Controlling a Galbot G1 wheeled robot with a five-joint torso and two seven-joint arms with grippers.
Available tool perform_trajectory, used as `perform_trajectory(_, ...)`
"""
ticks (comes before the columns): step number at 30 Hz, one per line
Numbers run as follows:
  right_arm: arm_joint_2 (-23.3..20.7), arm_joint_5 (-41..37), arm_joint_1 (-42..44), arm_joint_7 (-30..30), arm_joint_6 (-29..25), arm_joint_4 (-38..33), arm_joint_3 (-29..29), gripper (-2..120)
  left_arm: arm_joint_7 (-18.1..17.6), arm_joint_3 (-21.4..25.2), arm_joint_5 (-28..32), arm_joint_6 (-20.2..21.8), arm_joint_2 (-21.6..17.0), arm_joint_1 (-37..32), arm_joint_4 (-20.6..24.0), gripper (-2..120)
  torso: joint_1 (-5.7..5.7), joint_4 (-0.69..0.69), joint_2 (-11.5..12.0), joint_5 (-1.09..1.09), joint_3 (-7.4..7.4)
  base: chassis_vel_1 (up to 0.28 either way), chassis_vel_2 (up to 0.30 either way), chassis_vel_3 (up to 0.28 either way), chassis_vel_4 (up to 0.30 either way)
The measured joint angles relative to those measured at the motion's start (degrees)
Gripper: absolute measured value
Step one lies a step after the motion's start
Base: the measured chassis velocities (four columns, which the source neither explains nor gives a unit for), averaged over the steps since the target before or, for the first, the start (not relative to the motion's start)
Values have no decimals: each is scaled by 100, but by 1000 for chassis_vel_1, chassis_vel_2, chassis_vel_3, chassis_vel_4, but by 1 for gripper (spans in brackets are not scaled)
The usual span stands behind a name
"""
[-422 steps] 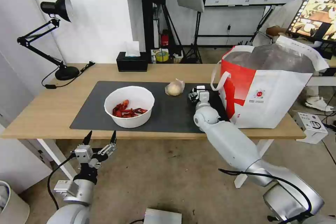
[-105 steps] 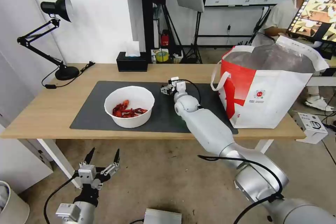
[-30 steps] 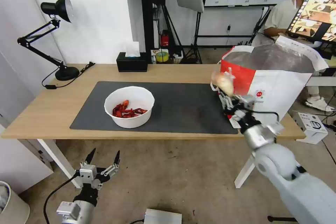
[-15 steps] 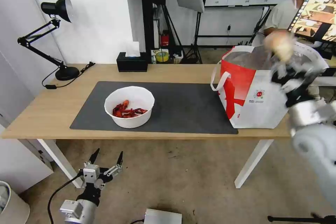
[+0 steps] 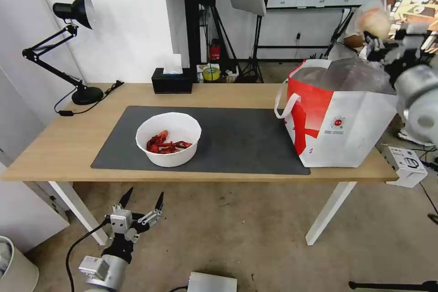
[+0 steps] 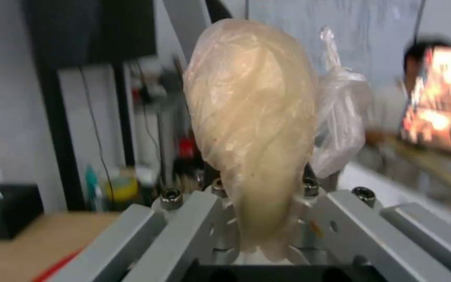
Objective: Pick up the trash from the table and place it into the takeout bag.
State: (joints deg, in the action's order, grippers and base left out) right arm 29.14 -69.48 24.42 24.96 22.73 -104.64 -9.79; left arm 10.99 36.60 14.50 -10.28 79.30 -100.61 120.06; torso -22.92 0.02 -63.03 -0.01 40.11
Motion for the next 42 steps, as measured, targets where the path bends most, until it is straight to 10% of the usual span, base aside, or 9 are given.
perform_trajectory(10, 421, -991, -415, 1091, 1114, 177, 333, 13, 34, 16, 10, -14, 50, -6, 51, 100, 0, -1, 0, 1, 0, 0, 0, 0, 0)
perform_trajectory(29, 487, -873, -29, 1062, 1053, 120, 57, 84, 40, 15, -63, -16, 204, -19, 25, 100, 0, -2, 0, 1, -1, 0, 0, 0, 0)
perform_trajectory(42, 452, 858, 972, -261, -1112, -359, -270, 100, 27, 51, -113, -8, 202, -108, 58, 100, 0, -2, 0, 0, -1, 0, 0, 0, 0)
